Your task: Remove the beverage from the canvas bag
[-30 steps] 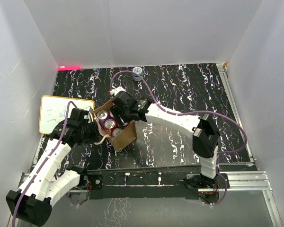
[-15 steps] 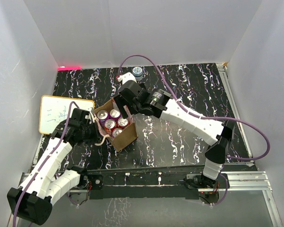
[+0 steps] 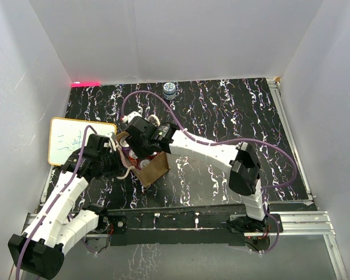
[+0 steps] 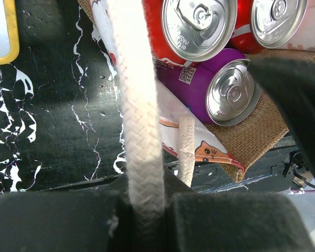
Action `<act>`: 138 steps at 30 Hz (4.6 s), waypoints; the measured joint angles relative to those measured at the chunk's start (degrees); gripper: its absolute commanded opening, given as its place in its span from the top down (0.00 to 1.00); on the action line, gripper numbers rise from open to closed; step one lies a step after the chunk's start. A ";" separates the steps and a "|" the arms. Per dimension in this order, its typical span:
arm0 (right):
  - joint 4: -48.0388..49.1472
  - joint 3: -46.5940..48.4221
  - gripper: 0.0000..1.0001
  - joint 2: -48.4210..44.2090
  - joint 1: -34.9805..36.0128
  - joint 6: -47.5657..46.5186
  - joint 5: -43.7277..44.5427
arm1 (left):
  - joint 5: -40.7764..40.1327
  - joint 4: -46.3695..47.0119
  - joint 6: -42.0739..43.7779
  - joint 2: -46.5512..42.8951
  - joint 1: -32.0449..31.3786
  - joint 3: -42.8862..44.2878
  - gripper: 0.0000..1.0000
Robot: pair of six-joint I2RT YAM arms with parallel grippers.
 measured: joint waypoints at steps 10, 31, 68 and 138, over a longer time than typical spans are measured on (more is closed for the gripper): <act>1.31 -2.82 0.27 0.76 -4.09 1.27 -0.28 | 0.04 0.13 0.00 -0.26 0.13 -0.39 1.00; 6.75 -7.87 0.18 2.03 -4.42 2.03 -0.50 | 0.39 0.15 -0.04 -0.22 0.61 -0.55 1.00; 6.08 -3.02 0.84 5.07 -5.22 1.55 -1.55 | 1.46 0.11 0.00 -0.13 3.26 -0.68 1.00; 1.49 -44.19 0.92 -37.44 -20.33 8.44 3.74 | 2.49 1.49 0.81 -5.33 6.54 0.33 1.00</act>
